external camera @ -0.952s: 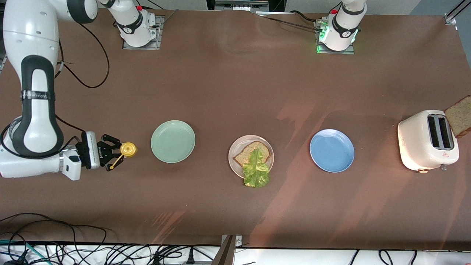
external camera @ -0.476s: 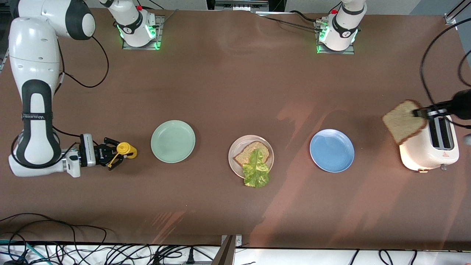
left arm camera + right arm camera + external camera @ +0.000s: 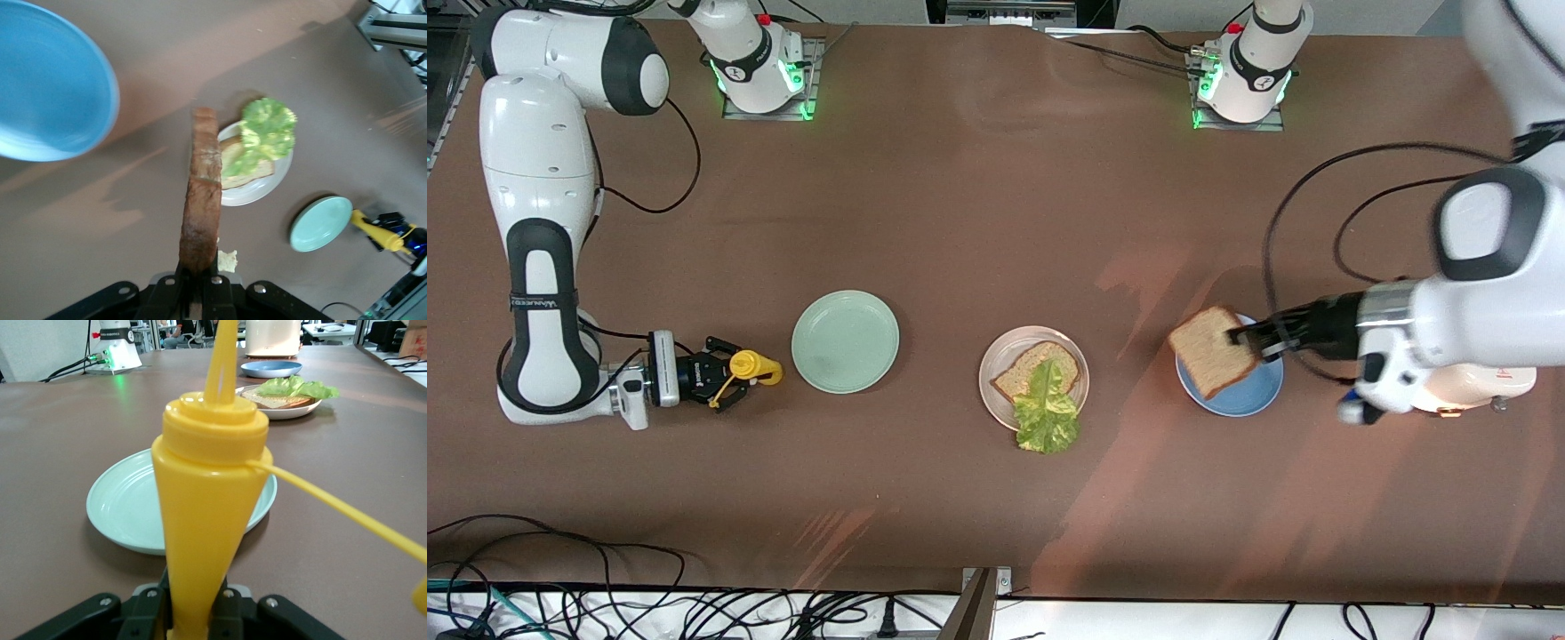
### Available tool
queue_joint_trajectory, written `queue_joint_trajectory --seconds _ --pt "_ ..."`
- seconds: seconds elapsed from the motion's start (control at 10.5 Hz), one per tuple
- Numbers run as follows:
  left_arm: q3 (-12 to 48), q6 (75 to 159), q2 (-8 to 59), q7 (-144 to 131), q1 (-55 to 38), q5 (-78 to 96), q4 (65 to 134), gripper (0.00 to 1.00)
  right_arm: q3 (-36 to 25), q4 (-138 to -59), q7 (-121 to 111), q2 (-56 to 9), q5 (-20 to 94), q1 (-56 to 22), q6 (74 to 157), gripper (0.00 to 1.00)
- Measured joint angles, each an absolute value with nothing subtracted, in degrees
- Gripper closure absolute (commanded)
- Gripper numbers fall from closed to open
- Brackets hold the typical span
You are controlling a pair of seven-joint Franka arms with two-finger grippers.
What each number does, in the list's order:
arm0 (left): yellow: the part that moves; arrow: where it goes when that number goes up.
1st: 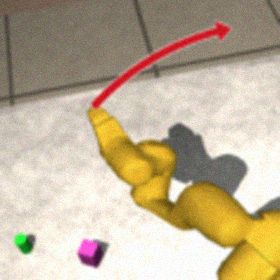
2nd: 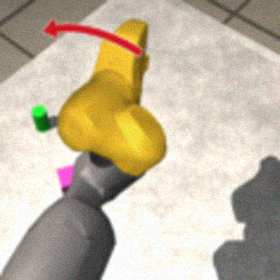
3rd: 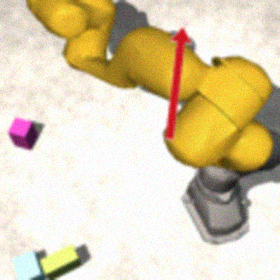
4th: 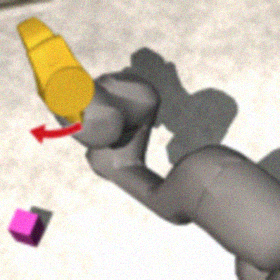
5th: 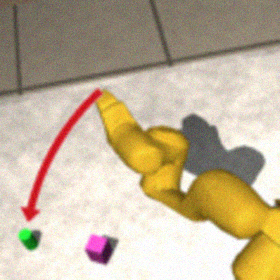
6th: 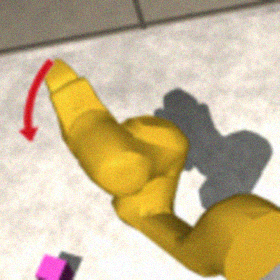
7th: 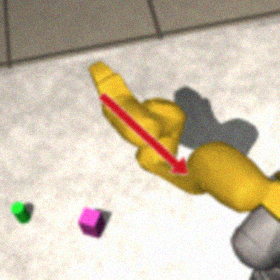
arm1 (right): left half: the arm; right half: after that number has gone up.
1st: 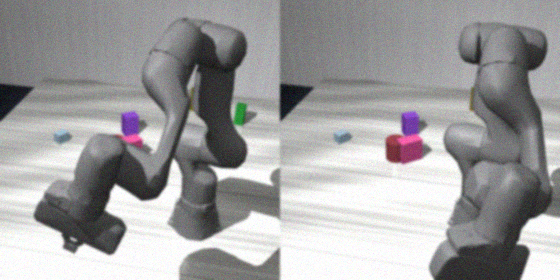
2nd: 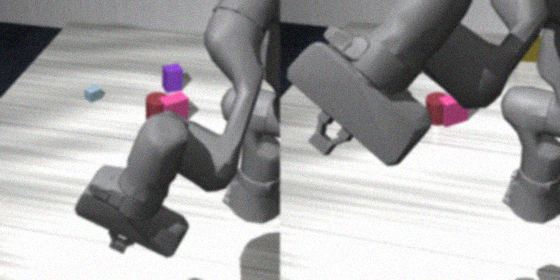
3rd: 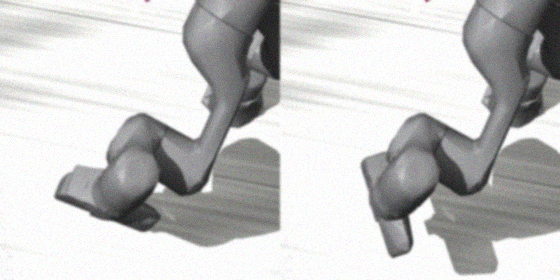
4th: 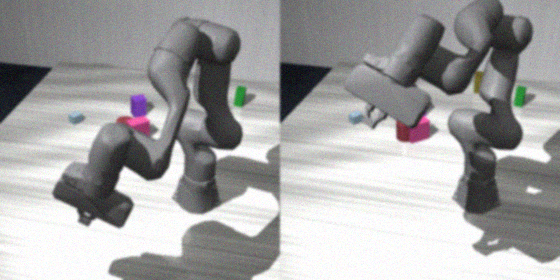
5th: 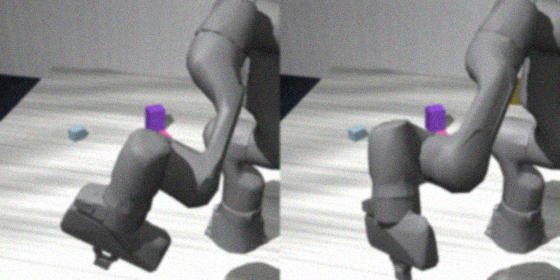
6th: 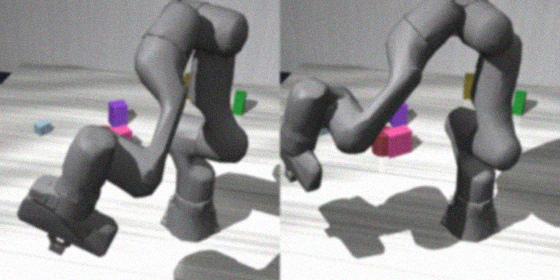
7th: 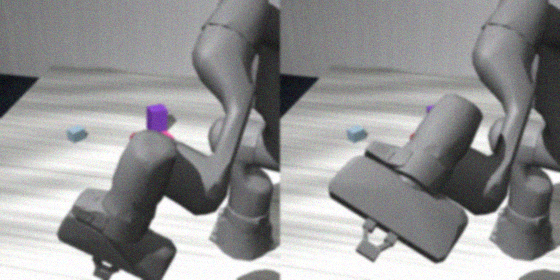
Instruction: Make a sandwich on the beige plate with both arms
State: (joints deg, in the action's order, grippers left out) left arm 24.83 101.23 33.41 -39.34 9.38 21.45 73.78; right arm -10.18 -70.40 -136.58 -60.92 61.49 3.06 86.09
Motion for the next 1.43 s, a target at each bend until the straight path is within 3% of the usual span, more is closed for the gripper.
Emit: queue_joint_trajectory --seconds 0.1,0.48,0.95,1.43 --pt "24.9 106.4 35.3 -41.5 6.6 22.0 73.8 1.0 -10.2 -70.4 -136.6 -61.0 61.8 3.1 86.0 0.01" --pt "24.8 125.7 41.1 -48.1 -2.3 22.1 73.8 1.0 -11.2 -70.4 -136.6 -61.3 62.7 3.6 86.1 0.0" --pt "24.8 133.3 46.9 -48.2 -7.3 22.1 73.9 1.0 -18.0 -69.3 -136.6 -59.9 59.5 3.9 85.5 0.0" --pt "24.7 133.6 47.8 -48.2 -8.3 22.1 73.9 0.98 -18.8 -68.9 -103.1 -44.5 33.5 4.0 86.0 0.0"
